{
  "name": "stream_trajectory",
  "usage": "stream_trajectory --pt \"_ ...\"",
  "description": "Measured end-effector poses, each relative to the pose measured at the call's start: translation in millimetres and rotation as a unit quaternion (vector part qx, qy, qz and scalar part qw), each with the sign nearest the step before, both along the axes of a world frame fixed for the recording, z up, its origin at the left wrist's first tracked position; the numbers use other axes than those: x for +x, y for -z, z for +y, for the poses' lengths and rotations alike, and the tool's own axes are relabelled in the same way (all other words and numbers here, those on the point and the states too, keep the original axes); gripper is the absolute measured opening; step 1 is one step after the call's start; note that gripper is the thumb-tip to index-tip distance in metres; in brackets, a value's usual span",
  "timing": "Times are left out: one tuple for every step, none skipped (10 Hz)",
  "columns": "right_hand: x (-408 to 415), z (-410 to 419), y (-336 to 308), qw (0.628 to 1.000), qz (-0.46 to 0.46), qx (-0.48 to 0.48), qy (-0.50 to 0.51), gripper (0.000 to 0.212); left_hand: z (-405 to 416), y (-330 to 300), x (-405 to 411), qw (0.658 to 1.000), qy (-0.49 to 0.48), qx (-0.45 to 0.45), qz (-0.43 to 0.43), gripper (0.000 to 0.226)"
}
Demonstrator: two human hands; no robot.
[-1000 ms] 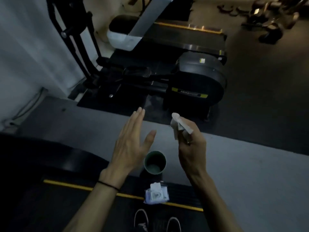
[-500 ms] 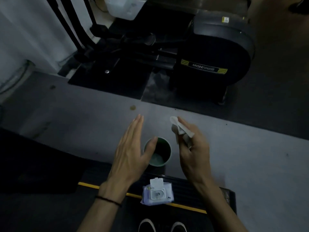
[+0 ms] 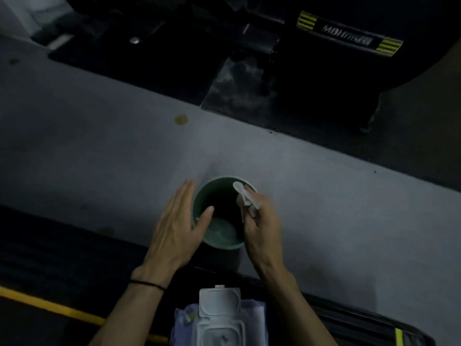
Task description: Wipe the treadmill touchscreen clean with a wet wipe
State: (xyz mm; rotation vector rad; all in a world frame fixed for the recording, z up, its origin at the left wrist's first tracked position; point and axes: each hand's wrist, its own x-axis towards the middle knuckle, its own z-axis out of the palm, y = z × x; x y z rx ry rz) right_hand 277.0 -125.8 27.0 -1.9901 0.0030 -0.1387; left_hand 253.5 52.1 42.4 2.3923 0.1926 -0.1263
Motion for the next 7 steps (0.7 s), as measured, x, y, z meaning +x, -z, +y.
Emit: stream_trajectory --pt "-8 -5 53 1.0 0.019 0.012 0.001 0.037 2 45 -7 1.0 -0.002 0.017 0.012 0.096" --pt "-10 -9 74 1.0 0.01 -0.003 0.012 0.044 4 62 -6 0.999 0.009 0.048 0.017 0.094" --pt "5 -10 89 0.991 0.115 -0.048 -0.044 0.064 9 72 6 0.997 0.02 0.075 0.022 0.089" --pt "14 -17 89 0.94 0.269 -0.126 -0.167 0.094 14 74 14 0.995 0.034 0.073 0.065 0.085" --pt "14 -26 80 0.938 0.252 -0.18 -0.154 0.085 16 68 17 0.992 0.046 0.087 0.076 0.085" --pt "6 -36 70 0.943 0.256 -0.181 -0.115 0.083 12 56 14 0.993 0.042 0.082 0.075 0.085" --pt "3 -40 41 0.947 0.257 -0.165 -0.102 0.081 6 24 14 0.992 0.056 0.085 0.077 0.085"
